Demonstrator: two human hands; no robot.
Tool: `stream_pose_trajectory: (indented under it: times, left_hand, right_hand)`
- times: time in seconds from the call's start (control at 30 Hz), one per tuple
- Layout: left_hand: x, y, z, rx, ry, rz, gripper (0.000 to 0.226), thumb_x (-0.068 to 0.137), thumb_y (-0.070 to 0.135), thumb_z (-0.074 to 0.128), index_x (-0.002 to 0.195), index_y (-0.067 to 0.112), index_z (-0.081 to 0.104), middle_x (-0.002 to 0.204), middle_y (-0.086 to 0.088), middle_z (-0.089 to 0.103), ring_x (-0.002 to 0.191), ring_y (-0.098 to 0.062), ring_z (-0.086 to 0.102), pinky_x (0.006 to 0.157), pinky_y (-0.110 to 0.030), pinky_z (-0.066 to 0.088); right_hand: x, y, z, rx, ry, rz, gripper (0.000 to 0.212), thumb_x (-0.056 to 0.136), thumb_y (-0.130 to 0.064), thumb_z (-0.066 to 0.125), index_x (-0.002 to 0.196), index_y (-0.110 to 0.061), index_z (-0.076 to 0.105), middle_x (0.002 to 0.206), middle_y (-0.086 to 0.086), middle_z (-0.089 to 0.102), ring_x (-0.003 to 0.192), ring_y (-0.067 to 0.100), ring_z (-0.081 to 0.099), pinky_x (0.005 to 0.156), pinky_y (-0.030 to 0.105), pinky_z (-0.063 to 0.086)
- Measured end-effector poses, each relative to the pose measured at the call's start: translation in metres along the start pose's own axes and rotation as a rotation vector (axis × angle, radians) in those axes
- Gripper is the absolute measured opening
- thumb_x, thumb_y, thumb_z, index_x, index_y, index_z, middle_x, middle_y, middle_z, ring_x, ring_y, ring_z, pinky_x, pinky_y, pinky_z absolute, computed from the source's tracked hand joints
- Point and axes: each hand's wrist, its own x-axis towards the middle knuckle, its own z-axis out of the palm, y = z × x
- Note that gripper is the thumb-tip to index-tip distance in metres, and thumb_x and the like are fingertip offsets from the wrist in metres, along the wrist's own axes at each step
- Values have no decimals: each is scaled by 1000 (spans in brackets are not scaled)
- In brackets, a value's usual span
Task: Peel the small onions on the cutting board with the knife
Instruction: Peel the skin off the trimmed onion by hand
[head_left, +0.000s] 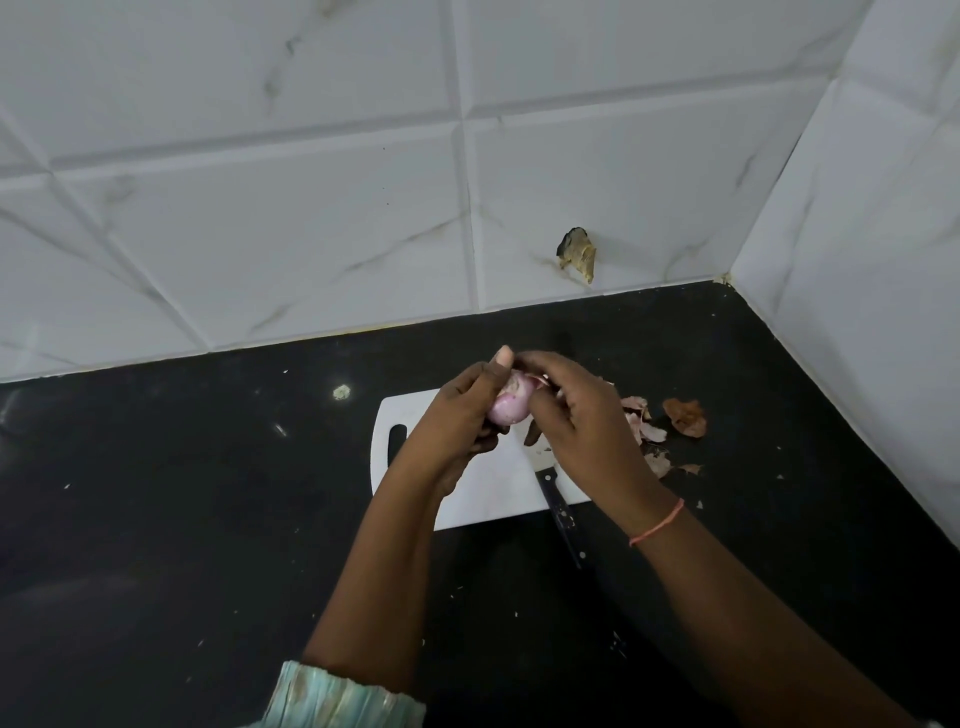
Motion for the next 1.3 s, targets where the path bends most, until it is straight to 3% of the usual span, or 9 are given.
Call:
stream_pose_trajectory:
  times: [0.1, 0.2, 0.33, 0.47, 0.63, 0.8, 0.97, 1.17, 1.3]
  left_hand:
    - [-1, -1, -3, 17, -42, 29, 69, 79, 63, 54, 112, 2, 63, 74, -1, 53, 52, -6, 39, 47, -19, 29]
    - [-1, -3, -1, -5, -5, 46, 68, 73, 62, 60, 112, 6, 64, 78, -1, 58, 59, -9, 42, 50, -20, 35]
    - [-4, -8, 10, -115, 206, 14, 77, 58, 62, 73, 114, 11, 60, 85, 0, 72, 64, -10, 59, 60, -23, 49]
    - [-8, -17, 22, -302, 281, 56, 62, 70, 39, 77, 119, 8, 58, 110, -12, 72, 86, -14, 72, 73, -23, 56]
    - [-11, -17, 20, -354, 218, 96, 25, 97, 20, 62, 121, 12, 63, 105, -6, 75, 90, -18, 74, 75, -23, 57]
    - [-9, -14, 20, -355, 179, 59, 26, 103, 21, 50, 127, 19, 62, 107, -2, 75, 99, -20, 73, 83, -29, 57]
    - [-2, -20, 22, -355, 221, 36, 31, 104, 21, 50, 133, 19, 59, 114, -12, 70, 105, -24, 67, 96, -38, 55]
    - [-1, -19, 17, -261, 219, -10, 30, 98, 34, 59, 122, 19, 68, 82, -1, 65, 75, -16, 52, 68, -27, 45]
    - [-1, -13, 17, -238, 278, -57, 32, 92, 45, 65, 101, 15, 67, 69, 2, 56, 52, -7, 38, 47, -20, 32]
  right_hand:
    - [2, -1, -5, 125, 65, 78, 20, 95, -2, 57, 109, -8, 69, 98, 0, 70, 77, 10, 69, 59, 21, 56]
    - [6, 1, -8, 183, 119, 140, 17, 93, -3, 61, 105, -5, 71, 97, -2, 71, 87, 8, 69, 66, 18, 56]
    - [2, 1, -1, 115, 276, 124, 15, 91, -7, 66, 104, -10, 72, 98, -8, 71, 95, 2, 66, 78, 14, 53]
    - [-3, 4, 5, 51, 394, 115, 15, 90, -9, 67, 104, -11, 70, 98, -7, 68, 94, 2, 65, 77, 13, 51]
    - [-3, 8, 2, -29, 289, 65, 21, 92, -9, 64, 112, -12, 67, 109, -2, 64, 102, 5, 62, 81, 13, 50]
    - [-1, 7, -1, -181, 264, -35, 17, 86, -10, 72, 103, -6, 71, 99, 2, 67, 88, -1, 60, 77, 6, 48]
    - [-5, 6, 3, -325, 178, -109, 22, 81, -17, 77, 99, -6, 72, 94, 5, 67, 84, 8, 61, 74, 8, 48]
    - [-6, 5, 2, -410, 192, -185, 17, 83, -19, 72, 94, -6, 70, 91, 6, 68, 81, 12, 62, 71, 19, 53]
    - [-5, 1, 0, -152, 114, -87, 23, 85, -19, 73, 106, -10, 68, 101, -5, 69, 94, 3, 63, 81, 19, 53]
